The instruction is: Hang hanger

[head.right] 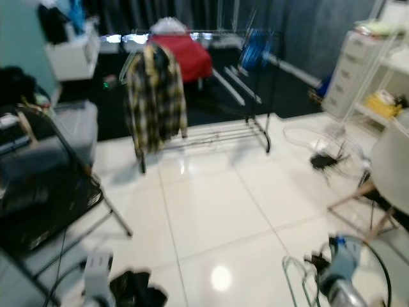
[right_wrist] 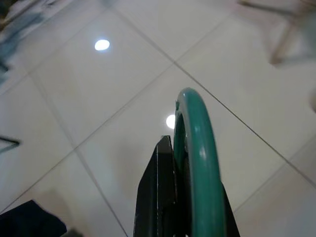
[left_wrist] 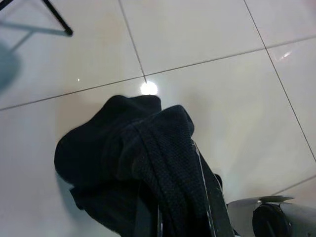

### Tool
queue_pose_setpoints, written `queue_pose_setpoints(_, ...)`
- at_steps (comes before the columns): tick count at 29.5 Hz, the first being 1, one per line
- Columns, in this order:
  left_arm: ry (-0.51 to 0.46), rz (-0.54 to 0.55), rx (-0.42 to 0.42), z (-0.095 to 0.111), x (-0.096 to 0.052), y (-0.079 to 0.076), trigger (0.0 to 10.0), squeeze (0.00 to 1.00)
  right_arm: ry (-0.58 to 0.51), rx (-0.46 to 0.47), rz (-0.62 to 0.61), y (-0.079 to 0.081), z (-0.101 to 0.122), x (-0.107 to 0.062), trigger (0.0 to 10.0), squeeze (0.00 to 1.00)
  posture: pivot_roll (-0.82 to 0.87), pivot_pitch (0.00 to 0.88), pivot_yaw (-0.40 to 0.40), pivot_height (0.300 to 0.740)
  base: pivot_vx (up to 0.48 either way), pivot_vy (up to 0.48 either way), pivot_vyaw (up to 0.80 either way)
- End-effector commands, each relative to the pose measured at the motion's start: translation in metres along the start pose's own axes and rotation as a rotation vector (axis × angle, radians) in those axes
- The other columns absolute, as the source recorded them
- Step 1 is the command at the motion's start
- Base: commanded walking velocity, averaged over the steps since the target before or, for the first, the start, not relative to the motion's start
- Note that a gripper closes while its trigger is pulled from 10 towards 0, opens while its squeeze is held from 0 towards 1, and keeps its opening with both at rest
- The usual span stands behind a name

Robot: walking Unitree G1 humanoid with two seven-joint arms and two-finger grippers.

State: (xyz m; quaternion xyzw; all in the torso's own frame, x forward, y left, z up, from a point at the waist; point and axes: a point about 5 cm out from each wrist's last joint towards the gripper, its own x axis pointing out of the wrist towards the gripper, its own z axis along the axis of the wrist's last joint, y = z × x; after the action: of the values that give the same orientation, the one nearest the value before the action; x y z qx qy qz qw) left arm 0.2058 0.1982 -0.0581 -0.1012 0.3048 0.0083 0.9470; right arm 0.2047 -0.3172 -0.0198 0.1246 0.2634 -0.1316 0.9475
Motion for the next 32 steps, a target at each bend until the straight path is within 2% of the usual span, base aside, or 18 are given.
queue_pose_setpoints(1, -0.017, -0.036, -0.008, 0.002, 0.002, -0.009, 10.0, 0.0, -0.004, 0.026, -0.056, -0.017, -0.009, -0.011, 10.0, 0.0, -0.08, 0.0, 0.067, 0.74, 0.0, 0.0, -0.8)
queue_pose_setpoints(2, -0.017, -0.036, -0.008, 0.002, 0.002, -0.009, 10.0, 0.0, -0.004, 0.026, -0.056, -0.017, -0.009, -0.011, 10.0, 0.0, -0.08, 0.0, 0.067, 0.74, 0.0, 0.0, -0.8)
queue_pose_setpoints(5, 0.008, -0.05, 0.008, -0.005, 0.0, -0.009, 10.0, 0.0, -0.015, 0.068, -0.145, -0.042, -0.026, -0.033, 10.0, 0.0, -0.13, 0.0, 0.119, 0.74, 0.0, 0.0, -0.8)
queue_pose_setpoints(8, 0.012, -0.067, 0.019, -0.007, -0.003, -0.006, 10.0, 0.0, -0.024, 0.084, -0.178, -0.051, -0.032, -0.041, 10.0, 0.0, -0.18, 0.0, 0.17, 0.74, 0.0, 0.0, -0.8)
queue_pose_setpoints(13, 0.012, -0.071, 0.02, -0.007, -0.004, -0.004, 10.0, 0.0, -0.024, 0.085, -0.184, -0.052, -0.033, -0.043, 10.0, 0.0, -0.18, 0.0, 0.17, 0.74, 0.0, 0.0, -0.8)
queue_pose_setpoints(14, 0.008, -0.068, 0.007, -0.007, -0.006, 0.003, 10.0, 0.0, -0.01, 0.074, -0.181, -0.049, -0.04, -0.045, 10.0, 0.0, -0.22, 0.0, 0.209, 0.74, 0.0, 0.0, -0.8)
queue_pose_setpoints(15, 0.005, -0.064, 0.018, -0.005, -0.008, 0.011, 10.0, 0.0, 0.004, 0.058, -0.17, -0.045, -0.046, -0.045, 10.0, 0.0, -0.21, 0.0, 0.202, 0.74, 0.0, 0.0, -0.8)
queue_pose_setpoints(16, 0.0, -0.046, 0.053, -0.002, -0.011, 0.021, 10.0, 0.0, 0.014, 0.045, -0.144, -0.038, -0.051, -0.045, 10.0, 0.0, -0.19, 0.0, 0.177, 0.74, 0.0, 0.0, -0.8)
queue_pose_setpoints(17, 0.0, -0.046, 0.053, -0.002, -0.011, 0.021, 10.0, 0.0, 0.014, 0.045, -0.144, -0.038, -0.051, -0.045, 10.0, 0.0, -0.19, 0.0, 0.177, 0.74, 0.0, 0.0, -0.8)
queue_pose_setpoints(19, -0.018, 0.001, 0.139, 0.004, -0.015, 0.035, 10.0, 0.0, 0.03, 0.011, -0.067, -0.023, -0.055, -0.04, 10.0, 0.0, -0.17, 0.0, 0.144, 0.74, 0.0, 0.0, -0.8)
queue_pose_setpoints(20, -0.018, 0.001, 0.139, 0.004, -0.015, 0.035, 10.0, 0.0, 0.03, 0.011, -0.067, -0.023, -0.055, -0.04, 10.0, 0.0, -0.17, 0.0, 0.144, 0.74, 0.0, 0.0, -0.8)
queue_pose_setpoints(22, -0.036, 0.026, 0.201, 0.007, -0.018, 0.042, 10.0, 0.0, 0.05, -0.004, 0.004, -0.007, -0.058, -0.034, 10.0, 0.0, -0.11, 0.0, 0.071, 0.74, 0.0, 0.0, -0.8)
queue_pose_setpoints(23, -0.036, 0.026, 0.201, 0.007, -0.018, 0.042, 10.0, 0.0, 0.05, -0.004, 0.004, -0.007, -0.058, -0.034, 10.0, 0.0, -0.11, 0.0, 0.071, 0.74, 0.0, 0.0, -0.8)
queue_pose_setpoints(24, -0.043, 0.036, 0.226, 0.008, -0.019, 0.045, 10.0, 0.0, 0.066, 0.0, 0.028, -0.001, -0.06, -0.031, 10.0, 0.0, -0.05, 0.0, -0.01, 0.74, 0.0, 0.0, -0.8)
queue_pose_setpoints(25, -0.043, 0.036, 0.226, 0.008, -0.019, 0.045, 10.0, 0.0, 0.066, 0.0, 0.028, -0.001, -0.06, -0.031, 10.0, 0.0, -0.05, 0.0, -0.01, 0.74, 0.0, 0.0, -0.8)
queue_pose_setpoints(26, -0.039, 0.072, 0.266, 0.01, -0.018, 0.047, 10.0, 0.0, 0.102, -0.02, 0.12, 0.017, -0.06, -0.023, 10.0, 0.0, 0.02, 0.0, -0.072, 0.74, 0.0, 0.0, -0.8)
queue_pose_setpoints(28, -0.034, 0.08, 0.279, 0.011, -0.017, 0.046, 10.0, 0.0, 0.114, -0.037, 0.155, 0.023, -0.06, -0.02, 10.0, 0.0, 0.02, 0.0, -0.072, 0.74, 0.0, 0.0, -0.8)
queue_pose_setpoints(32, -0.041, 0.045, 0.273, 0.018, -0.005, 0.029, 10.0, 0.0, 0.057, -0.014, 0.142, 0.029, -0.041, -0.008, 10.0, 0.0, 0.04, 0.0, -0.051, 0.74, 0.0, 0.0, -0.8)
